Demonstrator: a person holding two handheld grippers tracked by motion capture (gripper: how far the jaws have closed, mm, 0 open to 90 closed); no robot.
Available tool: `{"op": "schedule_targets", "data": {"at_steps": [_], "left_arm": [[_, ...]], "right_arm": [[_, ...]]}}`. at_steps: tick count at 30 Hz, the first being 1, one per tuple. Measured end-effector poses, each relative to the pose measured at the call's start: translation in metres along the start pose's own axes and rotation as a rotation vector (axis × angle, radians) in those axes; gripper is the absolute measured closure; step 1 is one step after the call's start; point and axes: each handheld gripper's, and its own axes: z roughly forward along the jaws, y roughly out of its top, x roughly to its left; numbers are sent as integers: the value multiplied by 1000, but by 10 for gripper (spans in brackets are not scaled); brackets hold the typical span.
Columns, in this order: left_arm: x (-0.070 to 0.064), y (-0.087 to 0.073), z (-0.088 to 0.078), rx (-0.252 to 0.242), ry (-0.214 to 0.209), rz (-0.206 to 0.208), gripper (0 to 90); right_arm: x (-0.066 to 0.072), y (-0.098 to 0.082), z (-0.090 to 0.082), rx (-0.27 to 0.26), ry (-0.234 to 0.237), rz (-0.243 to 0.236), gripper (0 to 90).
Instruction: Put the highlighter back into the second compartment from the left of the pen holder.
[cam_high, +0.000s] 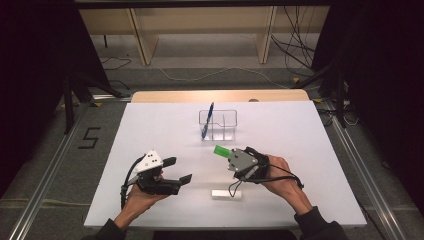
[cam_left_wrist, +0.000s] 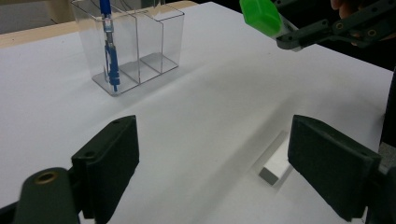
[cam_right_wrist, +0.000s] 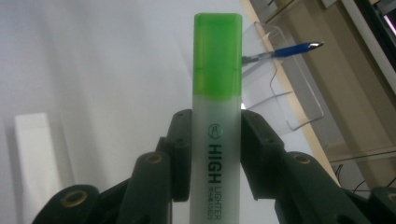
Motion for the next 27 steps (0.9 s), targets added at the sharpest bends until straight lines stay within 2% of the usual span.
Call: {"op": "schedule_targets", "data": {"at_steps": [9,21,23,27], "left_arm": [[1,0,-2,-6,2,-2,161],[1,0,-2,-7,1,-3,161],[1,0,-1,-10,2,-3,160],[1,0,-2,-12,0,-5,160]], "right_arm": [[-15,18,7,-60,-18,39,671],[-41,25,20,-123,-66,150,671],[-44,25,25,-138,-66,187,671],[-52,27,35,-155,-76,230,671]]}}
